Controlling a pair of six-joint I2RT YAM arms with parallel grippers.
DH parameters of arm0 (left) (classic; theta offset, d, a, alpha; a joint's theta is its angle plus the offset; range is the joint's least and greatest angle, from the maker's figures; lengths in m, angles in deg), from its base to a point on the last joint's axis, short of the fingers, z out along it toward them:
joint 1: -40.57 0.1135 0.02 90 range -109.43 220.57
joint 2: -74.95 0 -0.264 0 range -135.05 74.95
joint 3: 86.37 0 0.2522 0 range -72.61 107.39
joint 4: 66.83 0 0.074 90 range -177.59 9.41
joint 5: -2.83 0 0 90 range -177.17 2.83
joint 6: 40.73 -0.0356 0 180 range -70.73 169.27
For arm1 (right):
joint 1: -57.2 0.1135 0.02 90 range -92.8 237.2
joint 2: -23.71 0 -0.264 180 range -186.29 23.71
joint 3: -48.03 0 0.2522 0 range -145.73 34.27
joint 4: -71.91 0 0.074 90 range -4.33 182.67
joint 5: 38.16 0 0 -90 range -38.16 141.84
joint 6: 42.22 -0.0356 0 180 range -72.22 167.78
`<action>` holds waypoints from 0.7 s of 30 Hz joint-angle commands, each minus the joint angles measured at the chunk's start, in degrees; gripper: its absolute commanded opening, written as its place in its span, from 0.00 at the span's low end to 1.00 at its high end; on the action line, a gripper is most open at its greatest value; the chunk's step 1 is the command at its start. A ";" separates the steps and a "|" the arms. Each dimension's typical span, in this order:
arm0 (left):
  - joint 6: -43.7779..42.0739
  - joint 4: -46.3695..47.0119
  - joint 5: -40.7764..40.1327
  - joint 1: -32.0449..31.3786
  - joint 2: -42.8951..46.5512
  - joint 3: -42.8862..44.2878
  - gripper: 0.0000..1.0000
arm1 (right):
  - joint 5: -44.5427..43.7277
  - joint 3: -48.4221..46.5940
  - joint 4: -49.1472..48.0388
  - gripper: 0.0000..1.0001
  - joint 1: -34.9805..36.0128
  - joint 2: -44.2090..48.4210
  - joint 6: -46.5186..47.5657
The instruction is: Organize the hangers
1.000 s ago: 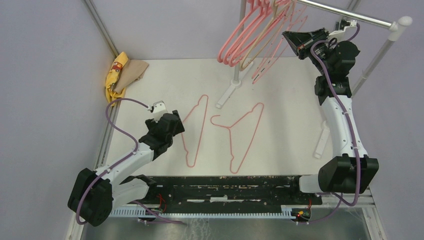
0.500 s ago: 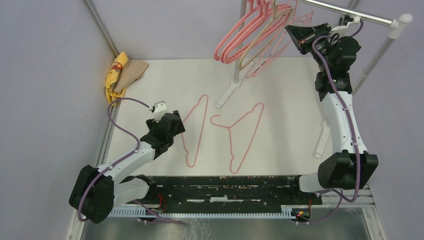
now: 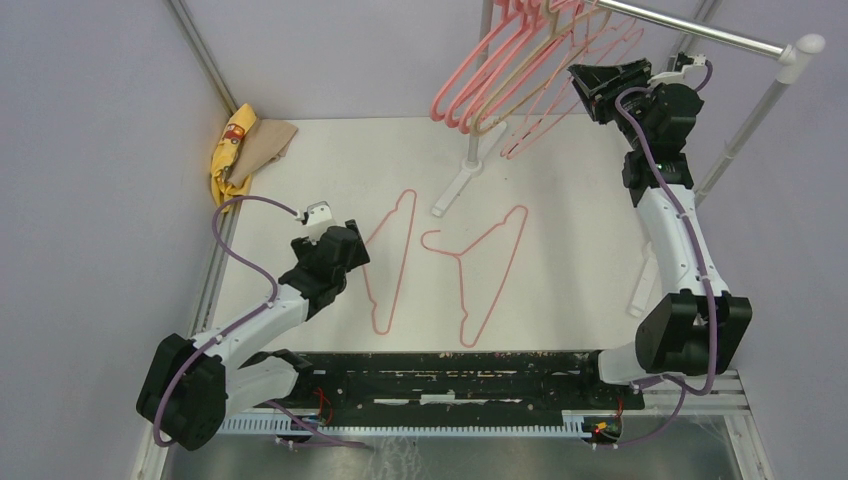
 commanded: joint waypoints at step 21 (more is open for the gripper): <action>-1.99 2.44 -0.49 -0.14 -3.27 0.82 0.99 | -5.61 22.13 31.81 0.72 10.22 38.24 31.88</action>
